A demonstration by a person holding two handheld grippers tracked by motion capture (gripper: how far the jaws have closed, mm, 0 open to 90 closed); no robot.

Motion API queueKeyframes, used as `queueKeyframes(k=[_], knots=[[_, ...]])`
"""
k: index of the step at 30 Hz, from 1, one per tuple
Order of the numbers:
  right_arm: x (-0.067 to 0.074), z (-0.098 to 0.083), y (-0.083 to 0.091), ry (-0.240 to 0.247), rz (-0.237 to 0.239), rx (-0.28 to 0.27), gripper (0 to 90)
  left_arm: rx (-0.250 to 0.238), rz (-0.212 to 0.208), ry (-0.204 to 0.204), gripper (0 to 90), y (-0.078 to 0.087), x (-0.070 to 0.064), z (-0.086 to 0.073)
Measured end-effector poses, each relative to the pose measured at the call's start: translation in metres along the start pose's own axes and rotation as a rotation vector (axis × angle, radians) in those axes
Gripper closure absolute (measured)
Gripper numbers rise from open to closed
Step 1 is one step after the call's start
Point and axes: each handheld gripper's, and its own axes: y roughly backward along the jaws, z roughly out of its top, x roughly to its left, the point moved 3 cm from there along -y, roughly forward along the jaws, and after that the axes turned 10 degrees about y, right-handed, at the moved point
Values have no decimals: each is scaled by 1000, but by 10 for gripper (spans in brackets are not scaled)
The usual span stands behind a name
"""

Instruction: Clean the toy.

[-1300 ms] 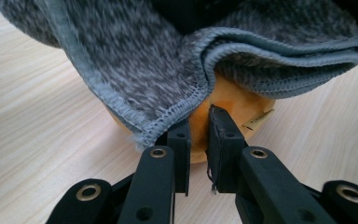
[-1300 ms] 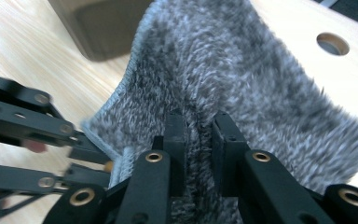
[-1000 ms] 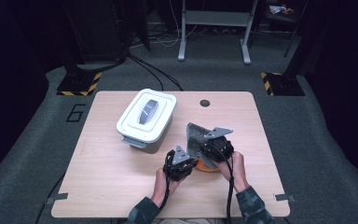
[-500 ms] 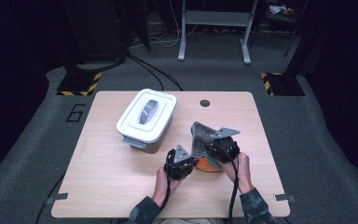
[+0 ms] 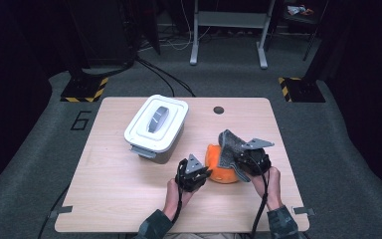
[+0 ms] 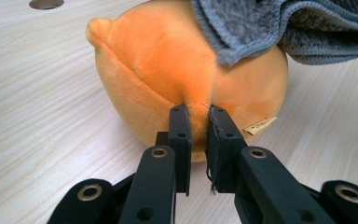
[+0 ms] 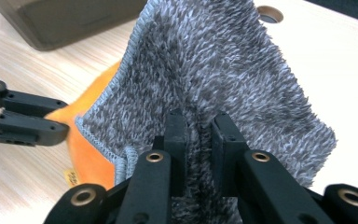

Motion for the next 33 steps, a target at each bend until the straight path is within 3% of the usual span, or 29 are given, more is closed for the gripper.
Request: queueKeyframes(k=[7, 13, 14, 16, 19, 22, 25, 29, 33], knots=[[-13, -14, 1, -50, -22, 2, 786, -6, 2, 3, 810, 0, 1, -1], [-25, -37, 0, -112, -41, 24, 786, 6, 5, -7, 809, 0, 1, -2], [-28, -49, -5, -133, -52, 47, 785, 11, 5, -13, 809, 1, 2, -2], [-30, -53, -7, -138, -59, 56, 785, 11, 2, -6, 810, 0, 3, -3], [-31, -69, -18, -168, -51, 102, 785, 10, -3, 5, 810, 0, 4, -3], [-31, -83, -29, -189, -31, 114, 786, 14, -4, 6, 810, 0, 5, -3], [-30, -84, -30, -206, -24, 123, 786, 13, -4, 2, 809, 0, 5, -2], [-32, -84, -30, -193, -23, 124, 787, 13, -4, 1, 809, 0, 5, -2], [-35, -79, -20, -191, -56, 115, 787, 10, -5, 11, 808, 1, 4, -2]])
